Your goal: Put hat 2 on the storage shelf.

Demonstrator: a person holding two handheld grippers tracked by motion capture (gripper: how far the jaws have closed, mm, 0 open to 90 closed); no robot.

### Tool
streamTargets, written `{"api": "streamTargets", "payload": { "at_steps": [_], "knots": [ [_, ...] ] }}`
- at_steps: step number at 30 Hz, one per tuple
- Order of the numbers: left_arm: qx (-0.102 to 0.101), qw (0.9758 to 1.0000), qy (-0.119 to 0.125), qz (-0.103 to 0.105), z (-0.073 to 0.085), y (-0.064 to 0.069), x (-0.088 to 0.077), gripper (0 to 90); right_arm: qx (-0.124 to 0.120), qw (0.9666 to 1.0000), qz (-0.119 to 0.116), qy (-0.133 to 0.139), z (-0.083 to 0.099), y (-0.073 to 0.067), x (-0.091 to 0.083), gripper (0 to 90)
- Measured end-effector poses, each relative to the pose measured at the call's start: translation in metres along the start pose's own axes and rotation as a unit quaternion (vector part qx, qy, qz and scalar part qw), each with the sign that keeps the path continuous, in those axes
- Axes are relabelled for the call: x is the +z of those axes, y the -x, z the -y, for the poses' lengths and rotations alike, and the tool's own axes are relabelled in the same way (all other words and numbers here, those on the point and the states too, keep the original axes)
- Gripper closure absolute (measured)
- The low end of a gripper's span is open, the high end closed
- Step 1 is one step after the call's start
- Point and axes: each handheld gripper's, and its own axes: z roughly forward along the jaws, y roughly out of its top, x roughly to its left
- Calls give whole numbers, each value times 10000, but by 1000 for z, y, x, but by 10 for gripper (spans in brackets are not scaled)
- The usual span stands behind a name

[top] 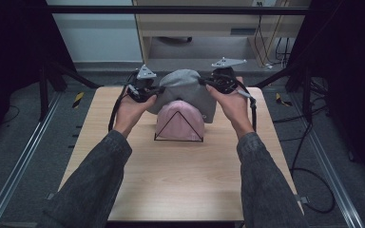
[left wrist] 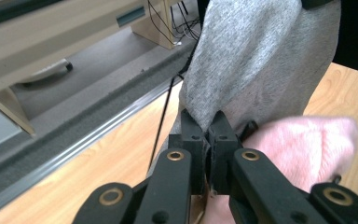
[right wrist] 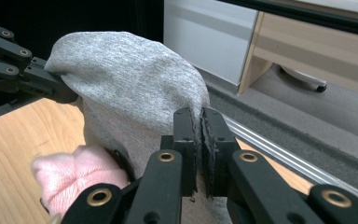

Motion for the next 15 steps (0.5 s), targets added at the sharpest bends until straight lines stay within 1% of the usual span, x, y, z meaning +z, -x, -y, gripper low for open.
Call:
{"api": "streamTargets", "payload": {
  "at_steps": [2, 6, 7, 13, 15],
  "knots": [
    [-24, 10000, -42, -2, 5, 0, 1, 872, 29, 10000, -19, -17, 4, -1, 2, 858],
    [-113, 9999, -87, 35, 16, 0, 4, 872, -3, 9999, -57, -98, 12, -6, 7, 857],
    [-161, 9998, -105, 58, 18, 0, 5, 872, -1, 9999, -65, -112, 13, -6, 8, 857],
    [-221, 9996, -127, 85, 28, 0, 6, 872, 29, 9998, -103, -167, 21, -9, 13, 857],
    [-199, 9996, -161, 70, 30, 0, 6, 872, 58, 9998, -110, -172, 23, -10, 14, 857]
  ]
}}
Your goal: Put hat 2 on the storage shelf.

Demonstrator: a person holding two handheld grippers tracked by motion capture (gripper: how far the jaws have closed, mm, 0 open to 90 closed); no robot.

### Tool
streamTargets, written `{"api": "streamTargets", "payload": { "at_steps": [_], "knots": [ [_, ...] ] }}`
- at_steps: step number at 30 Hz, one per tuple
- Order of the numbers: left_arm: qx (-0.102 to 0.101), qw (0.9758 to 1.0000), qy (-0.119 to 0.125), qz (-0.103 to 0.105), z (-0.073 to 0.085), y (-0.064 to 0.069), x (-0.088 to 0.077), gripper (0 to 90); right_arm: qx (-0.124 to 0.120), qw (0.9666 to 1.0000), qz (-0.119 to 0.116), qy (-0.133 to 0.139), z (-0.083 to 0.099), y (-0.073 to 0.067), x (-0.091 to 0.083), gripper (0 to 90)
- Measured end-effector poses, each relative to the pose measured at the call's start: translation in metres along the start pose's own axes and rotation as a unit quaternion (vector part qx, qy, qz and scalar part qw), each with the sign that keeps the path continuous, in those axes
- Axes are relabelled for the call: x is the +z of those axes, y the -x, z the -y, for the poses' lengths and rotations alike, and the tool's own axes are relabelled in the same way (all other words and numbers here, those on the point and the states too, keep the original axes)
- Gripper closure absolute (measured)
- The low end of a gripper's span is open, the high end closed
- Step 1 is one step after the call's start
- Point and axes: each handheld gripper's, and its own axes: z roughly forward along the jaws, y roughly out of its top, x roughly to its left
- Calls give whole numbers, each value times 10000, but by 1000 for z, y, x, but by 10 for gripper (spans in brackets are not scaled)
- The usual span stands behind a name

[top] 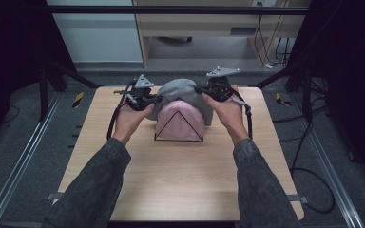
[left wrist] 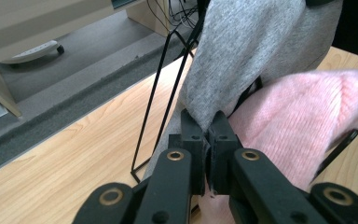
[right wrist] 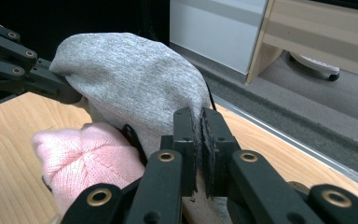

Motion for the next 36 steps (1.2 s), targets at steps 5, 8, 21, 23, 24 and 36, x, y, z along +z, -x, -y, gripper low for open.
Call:
{"api": "streamTargets", "payload": {
  "at_steps": [5, 8, 21, 23, 24, 36],
  "knots": [
    [-36, 10000, -31, -11, 7, -1, 1, 872, -17, 10000, -23, -66, 5, -3, 5, 857],
    [-74, 10000, -31, 13, 11, 0, 2, 872, -23, 9999, -25, -98, 6, -4, 6, 857],
    [-241, 9995, -172, -45, 27, -3, 10, 872, -6, 9997, -60, -221, 15, -11, 13, 854],
    [-270, 9994, -211, -50, 30, -4, 11, 872, -26, 9996, -69, -256, 15, -12, 15, 853],
    [-274, 9993, -226, -65, 31, -4, 13, 872, -44, 9996, -72, -287, 16, -12, 16, 852],
    [-338, 9987, -363, -85, 36, -5, 19, 868, 20, 9989, 37, -461, 23, -9, 24, 775]
  ]
}}
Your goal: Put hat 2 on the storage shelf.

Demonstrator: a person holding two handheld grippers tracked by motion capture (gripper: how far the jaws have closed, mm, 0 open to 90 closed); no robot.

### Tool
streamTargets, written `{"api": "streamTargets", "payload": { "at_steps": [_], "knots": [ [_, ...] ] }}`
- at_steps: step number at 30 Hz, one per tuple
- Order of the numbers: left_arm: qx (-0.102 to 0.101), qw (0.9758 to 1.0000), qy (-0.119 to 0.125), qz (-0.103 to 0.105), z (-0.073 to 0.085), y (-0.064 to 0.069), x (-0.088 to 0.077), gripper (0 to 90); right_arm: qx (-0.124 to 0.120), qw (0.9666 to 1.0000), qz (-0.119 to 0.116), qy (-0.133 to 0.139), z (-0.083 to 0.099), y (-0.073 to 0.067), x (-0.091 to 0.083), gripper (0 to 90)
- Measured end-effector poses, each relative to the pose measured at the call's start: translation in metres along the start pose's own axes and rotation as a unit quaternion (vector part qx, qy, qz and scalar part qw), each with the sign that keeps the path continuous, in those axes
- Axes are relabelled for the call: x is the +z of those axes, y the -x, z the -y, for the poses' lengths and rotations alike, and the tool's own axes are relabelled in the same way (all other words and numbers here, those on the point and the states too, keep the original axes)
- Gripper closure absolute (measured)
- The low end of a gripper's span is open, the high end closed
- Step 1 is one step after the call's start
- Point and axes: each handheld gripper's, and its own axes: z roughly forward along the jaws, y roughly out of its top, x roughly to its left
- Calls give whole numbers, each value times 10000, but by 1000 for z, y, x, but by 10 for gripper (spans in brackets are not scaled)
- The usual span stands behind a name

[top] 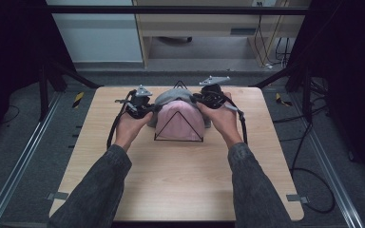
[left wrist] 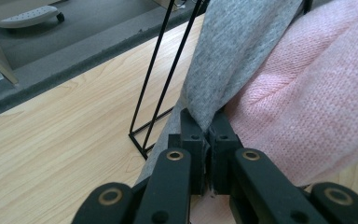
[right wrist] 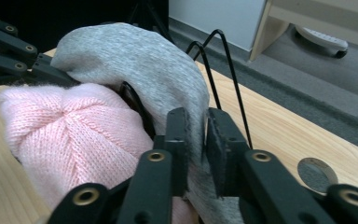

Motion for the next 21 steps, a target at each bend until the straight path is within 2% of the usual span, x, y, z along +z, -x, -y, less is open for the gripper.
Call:
{"api": "streamTargets", "payload": {
  "at_steps": [7, 12, 17, 21],
  "knots": [
    [-32, 10000, -34, -10, 5, 0, -1, 862, 39, 9997, 202, 123, 2, 1, -7, 584],
    [-136, 9999, -22, 12, 8, -1, -2, 857, 92, 9993, 290, 204, 3, 2, -16, 502],
    [-78, 9999, 62, -13, 8, 3, -7, 801, 115, 9990, 367, 243, 2, 3, -23, 440],
    [-8, 9999, 95, -118, 7, 4, -15, 702, 147, 9990, 368, 223, 0, 3, -27, 391]
  ]
}}
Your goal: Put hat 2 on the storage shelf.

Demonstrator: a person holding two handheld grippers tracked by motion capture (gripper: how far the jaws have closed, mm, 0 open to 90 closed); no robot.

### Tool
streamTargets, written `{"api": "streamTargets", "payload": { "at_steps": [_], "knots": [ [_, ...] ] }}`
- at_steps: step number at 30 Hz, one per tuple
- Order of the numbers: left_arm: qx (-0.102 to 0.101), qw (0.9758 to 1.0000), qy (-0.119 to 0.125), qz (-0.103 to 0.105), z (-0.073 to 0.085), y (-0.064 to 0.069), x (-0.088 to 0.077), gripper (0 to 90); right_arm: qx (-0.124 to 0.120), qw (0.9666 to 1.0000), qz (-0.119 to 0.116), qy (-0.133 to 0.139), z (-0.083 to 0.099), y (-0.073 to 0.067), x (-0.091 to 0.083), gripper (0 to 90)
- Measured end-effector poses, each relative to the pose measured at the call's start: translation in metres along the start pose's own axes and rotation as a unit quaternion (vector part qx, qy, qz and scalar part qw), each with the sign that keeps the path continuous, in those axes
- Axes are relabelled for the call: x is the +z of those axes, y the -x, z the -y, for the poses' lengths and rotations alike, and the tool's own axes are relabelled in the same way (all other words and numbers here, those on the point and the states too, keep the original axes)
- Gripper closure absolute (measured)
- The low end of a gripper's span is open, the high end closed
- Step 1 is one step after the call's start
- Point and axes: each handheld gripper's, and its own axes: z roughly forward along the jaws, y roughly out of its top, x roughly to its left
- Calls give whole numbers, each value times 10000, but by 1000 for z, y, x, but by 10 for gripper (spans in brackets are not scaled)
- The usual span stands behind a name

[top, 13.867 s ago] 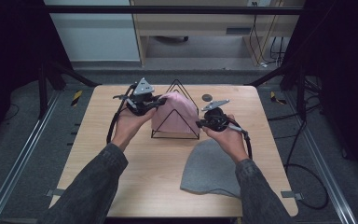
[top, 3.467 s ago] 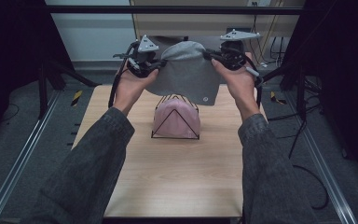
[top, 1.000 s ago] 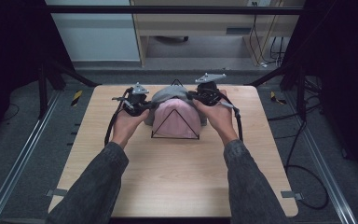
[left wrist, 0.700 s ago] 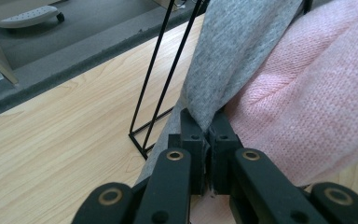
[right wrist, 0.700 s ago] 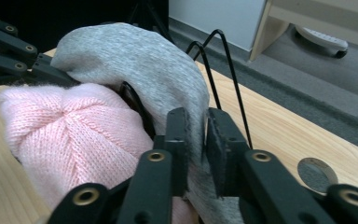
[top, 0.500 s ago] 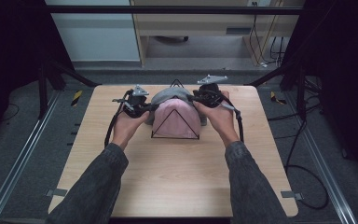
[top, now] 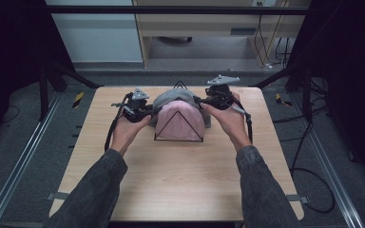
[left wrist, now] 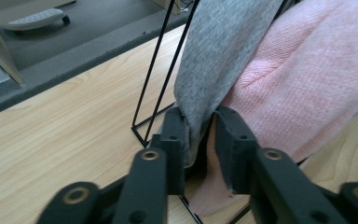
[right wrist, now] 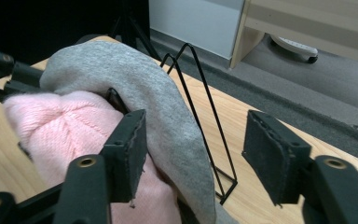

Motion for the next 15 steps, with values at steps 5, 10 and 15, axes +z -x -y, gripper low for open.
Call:
{"api": "streamTargets", "payload": {
  "at_steps": [5, 10, 15],
  "knots": [
    [-13, 9998, 107, -145, -3, -1, -15, 558, 55, 10000, 39, 27, -2, 2, -9, 339],
    [103, 9998, 55, -187, -6, 0, -27, 464, 152, 9999, 25, 10, -2, 4, -13, 288],
    [146, 9998, 50, -158, -9, 6, -41, 310, 186, 9998, 74, -42, -4, 2, -20, 221]
  ]
}}
